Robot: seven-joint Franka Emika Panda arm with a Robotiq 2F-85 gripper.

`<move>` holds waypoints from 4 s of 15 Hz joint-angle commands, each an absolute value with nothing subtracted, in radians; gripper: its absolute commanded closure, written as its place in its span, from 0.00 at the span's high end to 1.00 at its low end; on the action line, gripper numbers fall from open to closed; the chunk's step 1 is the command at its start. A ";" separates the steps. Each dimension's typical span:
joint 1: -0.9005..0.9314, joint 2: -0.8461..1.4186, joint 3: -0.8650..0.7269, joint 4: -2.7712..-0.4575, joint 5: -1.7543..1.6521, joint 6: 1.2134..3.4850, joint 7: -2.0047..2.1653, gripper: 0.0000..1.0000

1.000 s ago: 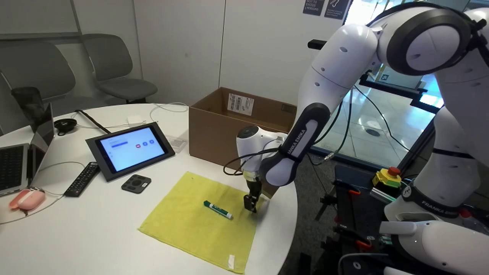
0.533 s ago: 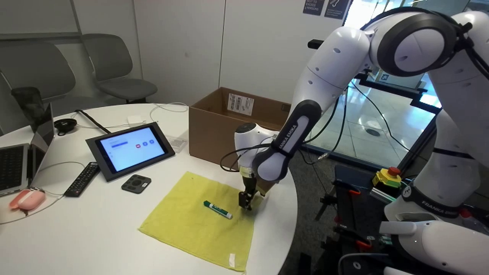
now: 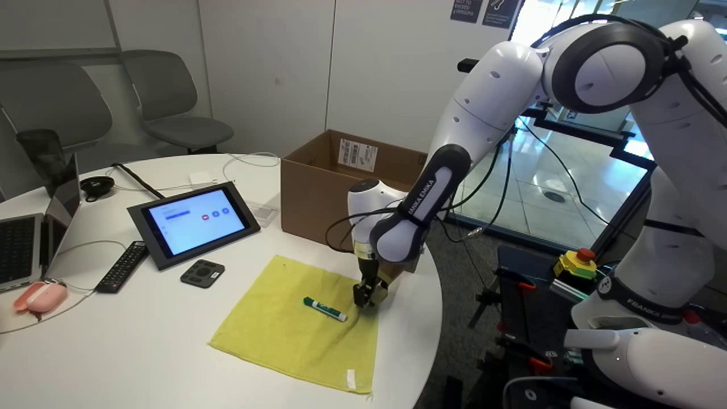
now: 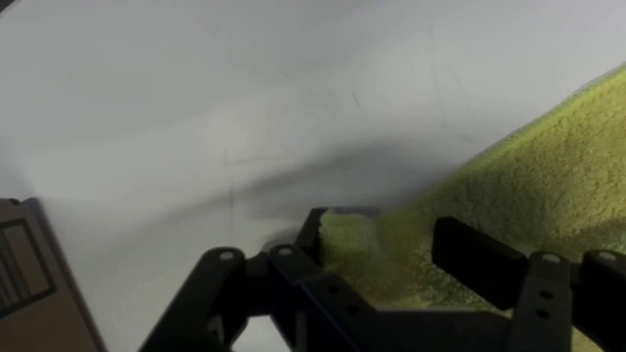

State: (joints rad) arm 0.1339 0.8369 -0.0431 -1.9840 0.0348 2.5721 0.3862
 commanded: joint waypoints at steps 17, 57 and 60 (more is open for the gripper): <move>0.122 0.744 -0.006 -1.994 0.023 2.646 0.185 0.06; 0.509 0.839 -0.141 -1.692 -0.358 2.629 0.318 1.00; 0.491 0.911 -0.161 -1.541 -0.346 2.555 0.368 1.00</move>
State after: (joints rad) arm 0.5003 0.8172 -0.1447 -1.7183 -0.3704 2.6300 0.3166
